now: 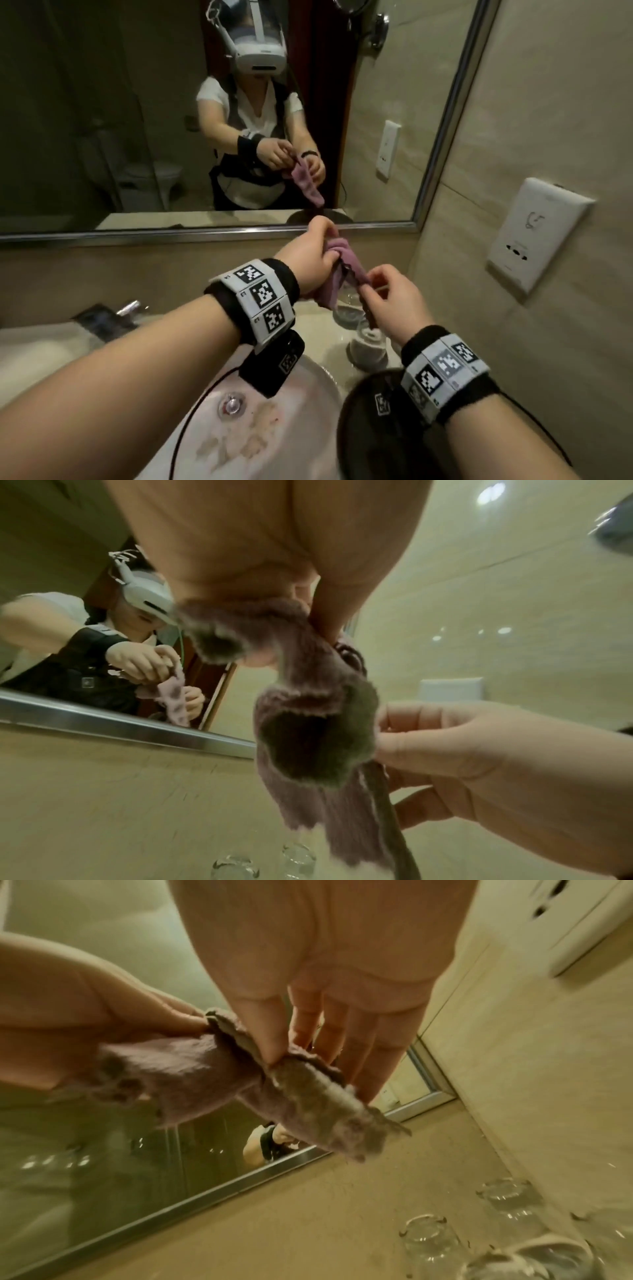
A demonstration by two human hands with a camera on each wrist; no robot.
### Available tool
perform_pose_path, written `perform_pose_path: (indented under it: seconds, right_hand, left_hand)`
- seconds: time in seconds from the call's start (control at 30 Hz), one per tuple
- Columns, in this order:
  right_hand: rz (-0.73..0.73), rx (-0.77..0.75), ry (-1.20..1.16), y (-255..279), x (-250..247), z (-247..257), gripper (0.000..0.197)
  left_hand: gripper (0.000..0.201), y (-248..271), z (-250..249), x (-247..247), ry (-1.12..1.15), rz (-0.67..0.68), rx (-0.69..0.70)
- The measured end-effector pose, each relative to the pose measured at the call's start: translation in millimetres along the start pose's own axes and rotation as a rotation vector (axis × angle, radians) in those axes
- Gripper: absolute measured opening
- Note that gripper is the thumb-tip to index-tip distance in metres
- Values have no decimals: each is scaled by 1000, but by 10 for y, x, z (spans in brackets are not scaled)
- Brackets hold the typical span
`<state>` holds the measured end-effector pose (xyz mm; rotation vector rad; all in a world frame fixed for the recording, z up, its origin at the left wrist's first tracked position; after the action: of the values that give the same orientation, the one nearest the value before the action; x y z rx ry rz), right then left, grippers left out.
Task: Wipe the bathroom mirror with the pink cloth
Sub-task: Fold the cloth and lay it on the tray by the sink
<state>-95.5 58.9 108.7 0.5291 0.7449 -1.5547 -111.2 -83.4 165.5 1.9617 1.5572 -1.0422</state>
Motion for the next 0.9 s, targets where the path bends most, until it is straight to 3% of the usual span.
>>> perform_pose_path:
  seconds: [0.07, 0.27, 0.63, 0.7, 0.83, 0.9]
  right_hand:
    - [-11, 1, -26, 300, 36, 86, 2]
    - [-125, 35, -116, 1052, 162, 210, 13]
    - [83, 126, 109, 1584, 370, 396, 18]
    - [108, 89, 148, 1571, 340, 429, 17]
    - [146, 3, 193, 1486, 258, 455, 21]
    - [189, -34, 205, 1438, 237, 414, 23]
  left_hand:
    - [29, 360, 2, -22, 5, 47, 27]
    - [26, 1094, 277, -5, -162, 93, 113]
    - [29, 1742, 778, 215, -65, 121, 81]
    - [29, 1802, 766, 225, -84, 92, 91]
    - [26, 1841, 645, 117, -89, -92, 91]
    - [25, 1801, 559, 127, -88, -103, 74]
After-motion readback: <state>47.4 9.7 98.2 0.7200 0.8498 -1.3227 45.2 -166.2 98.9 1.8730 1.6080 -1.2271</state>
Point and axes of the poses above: each hand's wrist, its own y-axis away from the middle knuckle, its own x-axis out of the palm, z = x × y, the point moved 7 cm from there along -y, towards the middle knuckle, and after that the axes turned 4 degrees about z, right-handed, at the moved point
